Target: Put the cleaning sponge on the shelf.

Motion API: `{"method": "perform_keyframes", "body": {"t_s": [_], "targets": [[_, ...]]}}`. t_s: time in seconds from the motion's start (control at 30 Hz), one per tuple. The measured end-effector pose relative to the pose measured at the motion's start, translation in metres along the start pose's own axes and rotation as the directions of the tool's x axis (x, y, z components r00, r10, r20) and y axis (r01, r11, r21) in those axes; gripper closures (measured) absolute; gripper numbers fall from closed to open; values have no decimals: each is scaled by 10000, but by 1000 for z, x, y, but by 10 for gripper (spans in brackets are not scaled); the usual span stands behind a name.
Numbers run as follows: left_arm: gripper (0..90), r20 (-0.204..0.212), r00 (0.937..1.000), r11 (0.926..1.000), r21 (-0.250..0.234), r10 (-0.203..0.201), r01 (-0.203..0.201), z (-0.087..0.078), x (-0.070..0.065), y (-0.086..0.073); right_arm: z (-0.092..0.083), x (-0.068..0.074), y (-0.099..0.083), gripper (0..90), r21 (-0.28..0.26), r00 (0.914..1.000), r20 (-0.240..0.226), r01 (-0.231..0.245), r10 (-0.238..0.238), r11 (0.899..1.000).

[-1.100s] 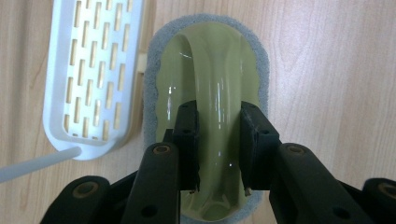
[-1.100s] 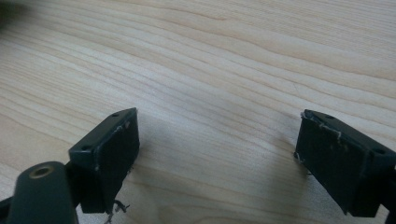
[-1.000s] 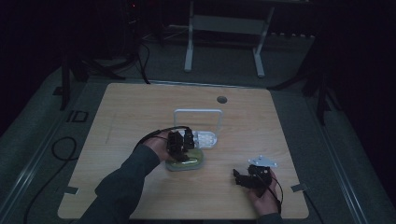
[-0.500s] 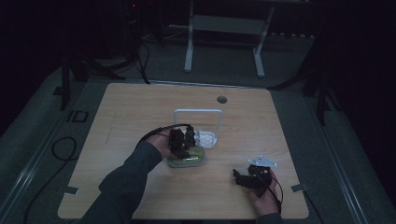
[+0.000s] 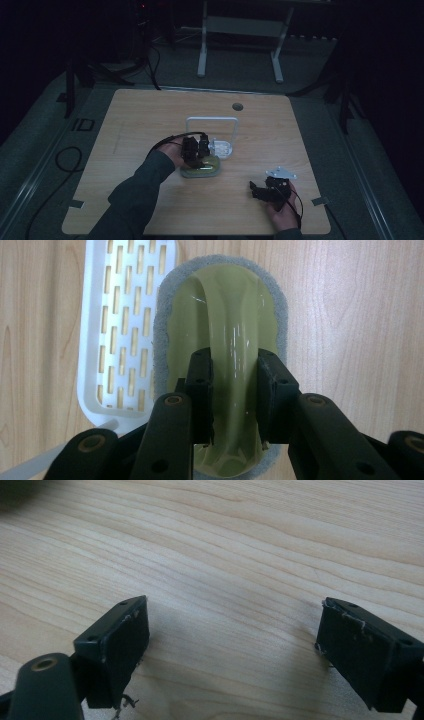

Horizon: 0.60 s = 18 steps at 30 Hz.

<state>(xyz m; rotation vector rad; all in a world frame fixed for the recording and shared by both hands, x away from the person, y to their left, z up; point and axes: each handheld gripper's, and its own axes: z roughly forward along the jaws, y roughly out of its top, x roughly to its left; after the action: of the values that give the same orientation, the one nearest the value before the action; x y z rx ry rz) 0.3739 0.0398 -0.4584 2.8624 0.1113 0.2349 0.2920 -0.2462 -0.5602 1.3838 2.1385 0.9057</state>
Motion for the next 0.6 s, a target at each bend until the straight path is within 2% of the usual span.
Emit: {"method": "perform_keyframes", "body": {"t_s": [0.43,0.6], "targets": [[715,-245,9997,10000,10,75,-75,-5,7,5,0,0,0,131,0,10000,-2,-2,2,10000],[715,-287,9996,9999,-151,58,-62,-6,8,7,0,0,0,131,13,10000,-3,-19,19,10000]]}}
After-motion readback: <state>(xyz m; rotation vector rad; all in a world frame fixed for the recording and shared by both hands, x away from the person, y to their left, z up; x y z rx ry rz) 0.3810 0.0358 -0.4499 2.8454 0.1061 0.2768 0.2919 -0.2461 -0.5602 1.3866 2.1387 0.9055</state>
